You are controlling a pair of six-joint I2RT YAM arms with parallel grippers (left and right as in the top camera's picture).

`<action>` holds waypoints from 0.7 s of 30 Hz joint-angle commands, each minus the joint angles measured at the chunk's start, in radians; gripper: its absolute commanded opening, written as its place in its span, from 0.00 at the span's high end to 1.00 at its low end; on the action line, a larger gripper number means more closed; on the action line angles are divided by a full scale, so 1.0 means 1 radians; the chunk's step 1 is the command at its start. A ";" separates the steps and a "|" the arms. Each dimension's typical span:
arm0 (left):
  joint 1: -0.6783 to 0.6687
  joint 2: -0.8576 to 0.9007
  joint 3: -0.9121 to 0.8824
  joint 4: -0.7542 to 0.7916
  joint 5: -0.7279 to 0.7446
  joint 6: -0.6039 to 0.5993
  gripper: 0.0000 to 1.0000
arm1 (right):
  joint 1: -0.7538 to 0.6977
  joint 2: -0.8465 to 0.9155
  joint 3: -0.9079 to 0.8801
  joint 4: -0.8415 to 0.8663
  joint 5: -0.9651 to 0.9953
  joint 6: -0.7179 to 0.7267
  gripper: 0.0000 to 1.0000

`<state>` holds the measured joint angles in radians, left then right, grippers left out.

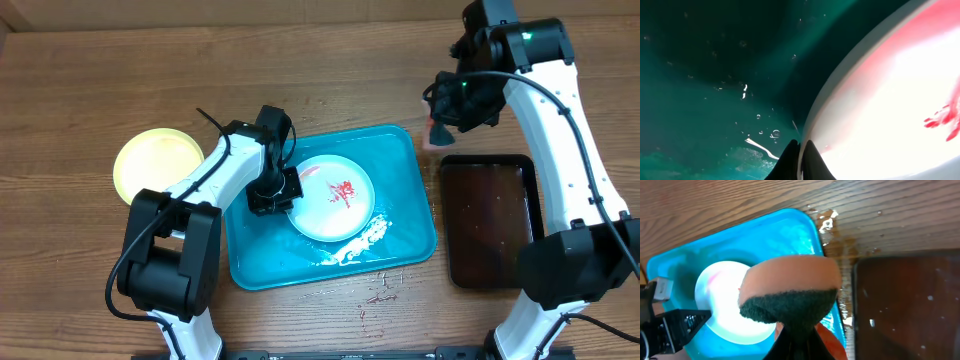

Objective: Clean dirty plates on tray and stack at the side
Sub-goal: 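Bring the sponge in the right gripper down onto the white plate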

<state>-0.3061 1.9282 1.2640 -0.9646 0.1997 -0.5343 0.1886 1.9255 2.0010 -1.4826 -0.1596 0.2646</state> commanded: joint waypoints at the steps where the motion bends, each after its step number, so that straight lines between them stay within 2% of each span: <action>1: -0.012 -0.026 0.015 -0.003 -0.042 0.052 0.96 | 0.074 0.017 -0.066 0.046 -0.046 -0.007 0.96; 4: -0.022 -0.026 0.015 0.001 -0.043 0.052 0.96 | 0.148 0.017 -0.179 0.144 -0.114 0.008 0.96; 11: -0.020 -0.025 0.015 0.008 -0.043 0.068 0.96 | 0.297 0.017 -0.469 0.480 -0.197 0.204 0.96; 21: -0.020 -0.024 0.015 0.035 -0.036 0.086 0.96 | 0.318 0.017 -0.746 0.883 -0.390 0.373 0.96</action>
<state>-0.3229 1.9282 1.2652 -0.9360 0.1780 -0.4709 0.5102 1.9545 1.3148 -0.6426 -0.4770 0.5594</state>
